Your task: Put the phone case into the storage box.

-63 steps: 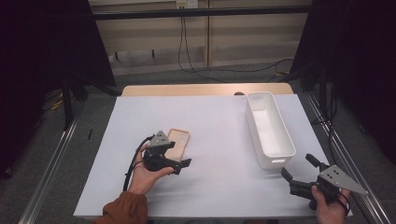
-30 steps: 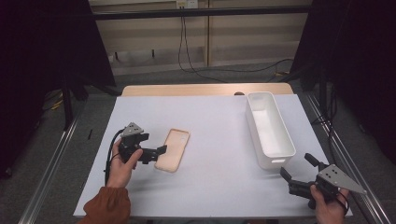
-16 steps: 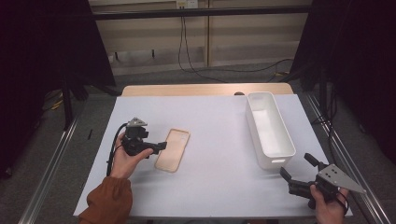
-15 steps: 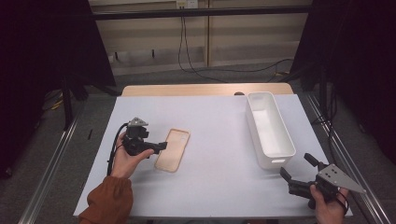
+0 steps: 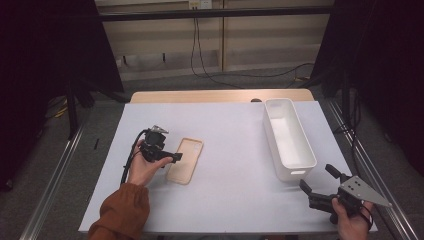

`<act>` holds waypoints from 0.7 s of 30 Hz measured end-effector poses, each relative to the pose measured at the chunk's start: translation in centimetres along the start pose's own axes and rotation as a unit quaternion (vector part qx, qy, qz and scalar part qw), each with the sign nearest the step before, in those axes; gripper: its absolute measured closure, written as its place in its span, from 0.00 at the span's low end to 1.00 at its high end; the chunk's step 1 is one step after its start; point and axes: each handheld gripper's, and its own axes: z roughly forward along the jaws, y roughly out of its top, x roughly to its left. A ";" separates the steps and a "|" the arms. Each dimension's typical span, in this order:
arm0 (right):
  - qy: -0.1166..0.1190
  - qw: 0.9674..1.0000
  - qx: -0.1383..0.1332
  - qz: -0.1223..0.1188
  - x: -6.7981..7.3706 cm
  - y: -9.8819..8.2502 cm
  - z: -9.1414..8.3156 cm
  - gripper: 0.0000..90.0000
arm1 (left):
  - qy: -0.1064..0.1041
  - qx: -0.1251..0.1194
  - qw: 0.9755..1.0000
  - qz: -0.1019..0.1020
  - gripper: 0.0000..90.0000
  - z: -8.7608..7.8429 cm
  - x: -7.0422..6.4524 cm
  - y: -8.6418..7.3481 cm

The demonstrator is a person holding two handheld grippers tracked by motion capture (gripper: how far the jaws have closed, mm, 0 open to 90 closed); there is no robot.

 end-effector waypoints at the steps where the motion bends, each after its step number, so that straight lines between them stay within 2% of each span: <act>1: 0.000 1.000 0.000 0.000 0.0 0.0 0.0 0.00 | 0.000 0.000 1.000 0.000 0.18 0.0 0.0 0.0; 6: 0.001 1.000 0.000 -0.001 0.0 0.0 0.0 0.00 | -0.001 0.018 1.000 -0.002 0.25 0.3 0.3 0.1; 13: -0.001 1.000 -0.001 0.000 0.0 0.0 -0.1 0.00 | 0.010 0.034 0.999 0.005 0.37 1.1 0.0 0.0; 14: -0.001 1.000 -0.001 -0.001 0.0 0.0 -0.1 0.00 | 0.003 0.038 0.999 0.002 0.38 1.2 -0.1 0.0; 16: -0.002 1.000 -0.001 0.000 0.0 0.0 -0.1 0.00 | 0.009 0.045 0.999 0.009 0.42 1.4 -0.1 0.0; 18: -0.001 1.000 -0.001 -0.001 0.0 0.0 -0.1 0.00 | 0.006 0.048 0.999 0.009 0.44 1.5 -0.1 0.0; 19: -0.001 1.000 0.000 -0.001 0.0 0.0 -0.1 0.00 | 0.004 0.055 0.998 0.019 0.43 1.7 -0.3 0.0; 21: -0.002 1.000 -0.001 -0.001 0.0 0.0 -0.1 0.00 | 0.012 0.057 0.998 0.017 0.44 1.8 -0.5 0.0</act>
